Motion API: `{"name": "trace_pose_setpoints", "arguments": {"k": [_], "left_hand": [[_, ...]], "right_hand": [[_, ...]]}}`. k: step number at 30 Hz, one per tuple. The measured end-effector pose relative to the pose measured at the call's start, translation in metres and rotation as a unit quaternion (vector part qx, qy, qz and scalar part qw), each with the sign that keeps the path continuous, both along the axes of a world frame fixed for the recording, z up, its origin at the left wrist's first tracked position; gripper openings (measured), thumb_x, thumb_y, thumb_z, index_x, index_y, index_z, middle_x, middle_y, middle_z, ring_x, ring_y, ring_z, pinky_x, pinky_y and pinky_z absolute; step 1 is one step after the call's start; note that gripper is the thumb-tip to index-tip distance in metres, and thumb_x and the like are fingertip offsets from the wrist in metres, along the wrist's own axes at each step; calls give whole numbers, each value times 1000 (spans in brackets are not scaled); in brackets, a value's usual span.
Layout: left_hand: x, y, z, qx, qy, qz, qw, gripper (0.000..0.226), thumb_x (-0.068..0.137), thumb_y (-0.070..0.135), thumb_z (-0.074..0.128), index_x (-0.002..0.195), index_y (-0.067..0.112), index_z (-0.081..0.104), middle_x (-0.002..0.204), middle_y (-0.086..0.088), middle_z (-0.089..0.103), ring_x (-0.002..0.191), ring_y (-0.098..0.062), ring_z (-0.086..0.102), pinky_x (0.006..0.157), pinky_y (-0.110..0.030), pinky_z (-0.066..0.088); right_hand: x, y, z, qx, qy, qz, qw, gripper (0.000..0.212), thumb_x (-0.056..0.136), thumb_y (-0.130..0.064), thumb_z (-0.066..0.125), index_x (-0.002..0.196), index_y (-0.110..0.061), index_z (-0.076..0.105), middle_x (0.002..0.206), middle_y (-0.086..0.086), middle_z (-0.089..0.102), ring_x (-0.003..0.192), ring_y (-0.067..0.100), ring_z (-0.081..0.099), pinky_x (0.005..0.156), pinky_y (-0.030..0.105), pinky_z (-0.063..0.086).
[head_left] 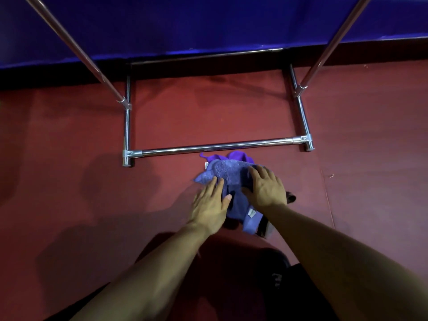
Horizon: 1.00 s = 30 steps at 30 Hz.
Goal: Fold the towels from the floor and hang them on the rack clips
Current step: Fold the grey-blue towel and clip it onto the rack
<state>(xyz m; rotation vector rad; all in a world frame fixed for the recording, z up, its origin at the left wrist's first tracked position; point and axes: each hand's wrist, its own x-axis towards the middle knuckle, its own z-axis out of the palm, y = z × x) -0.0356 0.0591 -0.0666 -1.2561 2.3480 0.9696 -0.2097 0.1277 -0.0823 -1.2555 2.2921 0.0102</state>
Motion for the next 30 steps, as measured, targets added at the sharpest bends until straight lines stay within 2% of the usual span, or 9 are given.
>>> {"name": "trace_pose_setpoints", "arguments": {"k": [5, 12, 15, 18, 21, 23, 27, 29, 30], "left_hand": [[0, -4, 0, -5, 8, 2, 1000, 60, 108, 45, 29, 162, 23, 13, 170, 0, 8, 156, -19, 12, 123, -36, 11], [6, -8, -1, -11, -3, 1, 1000, 61, 108, 45, 30, 162, 21, 13, 170, 0, 7, 156, -18, 13, 121, -32, 13], [7, -8, 1, -6, 4, 4, 1000, 61, 108, 44, 29, 161, 20, 14, 170, 0, 8, 156, -17, 12, 122, -31, 11], [7, -10, 6, -1, 9, 14, 1000, 61, 108, 44, 30, 161, 19, 15, 170, -3, 12, 155, -20, 14, 123, -32, 11], [8, -15, 16, -10, 16, 27, 999, 62, 107, 43, 33, 161, 17, 16, 169, -6, 15, 155, -21, 17, 123, -33, 13], [8, -19, 28, -10, 25, 43, 999, 63, 107, 42, 36, 161, 16, 17, 168, -6, 19, 153, -23, 22, 123, -33, 17], [7, -27, 61, 69, 51, 207, 975, 60, 104, 41, 46, 157, 20, 28, 160, -8, 39, 144, -29, 40, 114, -34, 31], [6, -30, 75, 159, 46, 324, 931, 56, 104, 41, 48, 152, 12, 40, 154, -12, 46, 141, -30, 45, 110, -33, 36], [6, -30, 78, 223, 60, 386, 893, 52, 103, 41, 49, 145, 9, 50, 148, -13, 53, 135, -30, 52, 106, -34, 40]], "right_hand": [[-8, -10, -12, -2, 1, 4, 1000, 66, 86, -46, 68, 144, -21, 48, 144, 5, 49, 135, 29, 41, 108, 41, 37], [-4, -13, -21, -76, 45, 8, 996, 26, 95, -36, 60, 108, -20, 76, 123, 3, 68, 112, 33, 58, 93, 41, 41], [-5, -17, -12, -105, 47, 15, 993, 28, 99, -34, 55, 104, -13, 73, 106, 11, 72, 99, 37, 63, 85, 41, 42], [-4, -24, 3, -121, 5, -4, 993, 32, 105, -36, 43, 104, -7, 58, 92, 24, 70, 86, 47, 63, 67, 43, 35], [-3, -33, 22, -123, -52, -38, 990, 37, 106, -42, 36, 111, -9, 51, 99, 28, 68, 92, 50, 61, 66, 44, 34], [-1, -41, 40, -129, -106, -69, 984, 35, 105, -41, 40, 104, -9, 53, 100, 27, 68, 98, 49, 60, 71, 45, 39], [2, -53, 74, -151, -220, -96, 959, 31, 105, -32, 46, 98, -4, 59, 101, 18, 70, 98, 35, 65, 79, 40, 43], [6, -56, 94, -168, -261, -91, 946, 26, 106, -25, 45, 87, -12, 58, 88, 3, 67, 90, 22, 61, 78, 32, 41], [9, -56, 103, -179, -275, -89, 940, 26, 106, -22, 45, 82, -19, 55, 83, -4, 64, 87, 18, 58, 78, 29, 40]]}}
